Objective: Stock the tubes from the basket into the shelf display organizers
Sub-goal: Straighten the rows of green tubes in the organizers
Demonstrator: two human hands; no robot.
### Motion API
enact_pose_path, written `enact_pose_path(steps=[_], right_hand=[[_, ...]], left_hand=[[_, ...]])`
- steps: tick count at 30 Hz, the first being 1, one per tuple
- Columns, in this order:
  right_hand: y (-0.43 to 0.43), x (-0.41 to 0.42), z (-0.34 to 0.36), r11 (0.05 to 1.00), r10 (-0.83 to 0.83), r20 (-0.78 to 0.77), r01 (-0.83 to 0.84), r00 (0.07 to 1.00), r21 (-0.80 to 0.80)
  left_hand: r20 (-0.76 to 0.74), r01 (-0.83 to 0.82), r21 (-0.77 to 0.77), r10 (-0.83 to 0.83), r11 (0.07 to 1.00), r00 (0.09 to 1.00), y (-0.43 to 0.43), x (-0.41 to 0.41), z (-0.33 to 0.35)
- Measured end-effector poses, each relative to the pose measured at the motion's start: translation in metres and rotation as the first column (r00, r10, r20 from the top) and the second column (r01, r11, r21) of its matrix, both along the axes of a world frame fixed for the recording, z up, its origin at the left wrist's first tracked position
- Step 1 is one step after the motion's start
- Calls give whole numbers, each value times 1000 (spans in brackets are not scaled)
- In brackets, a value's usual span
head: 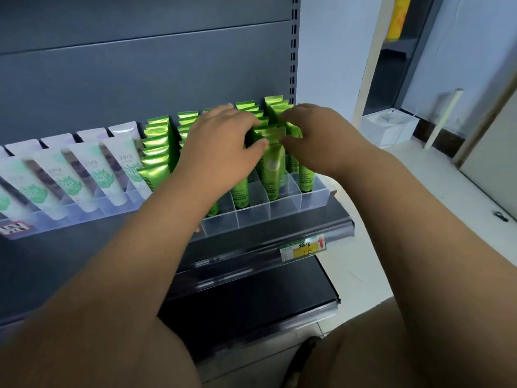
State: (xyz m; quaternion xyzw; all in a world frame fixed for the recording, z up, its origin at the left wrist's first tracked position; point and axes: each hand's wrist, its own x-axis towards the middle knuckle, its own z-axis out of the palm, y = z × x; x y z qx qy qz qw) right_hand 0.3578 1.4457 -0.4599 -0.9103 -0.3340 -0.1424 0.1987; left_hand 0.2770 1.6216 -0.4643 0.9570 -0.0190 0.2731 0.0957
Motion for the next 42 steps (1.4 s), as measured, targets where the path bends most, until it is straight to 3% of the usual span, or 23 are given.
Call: enact_pose_path(steps=[7,20,26,38,42], right_hand=[[-1,11,-9,999,29,40,-30,999,38],[6,16,-8,999,38,43,-40,998,36],[8,17,-9,998,39,59,-41,998,41],[11,21,-6,1000,-27,50,28,998,-13],[7,18,-1,999,-34,17,33,999,41]], left_hand=[[21,-25,122,23,992,1000,-11,12,-10],[151,50,-25,-46,998,987,-6,17,-23],[144,60,-146,-39,987,989,-6,22,-25],[123,80,-193,-57,978,991,-9,24,-24],[108,83,-229,-59,970,992,-12,24,-18]])
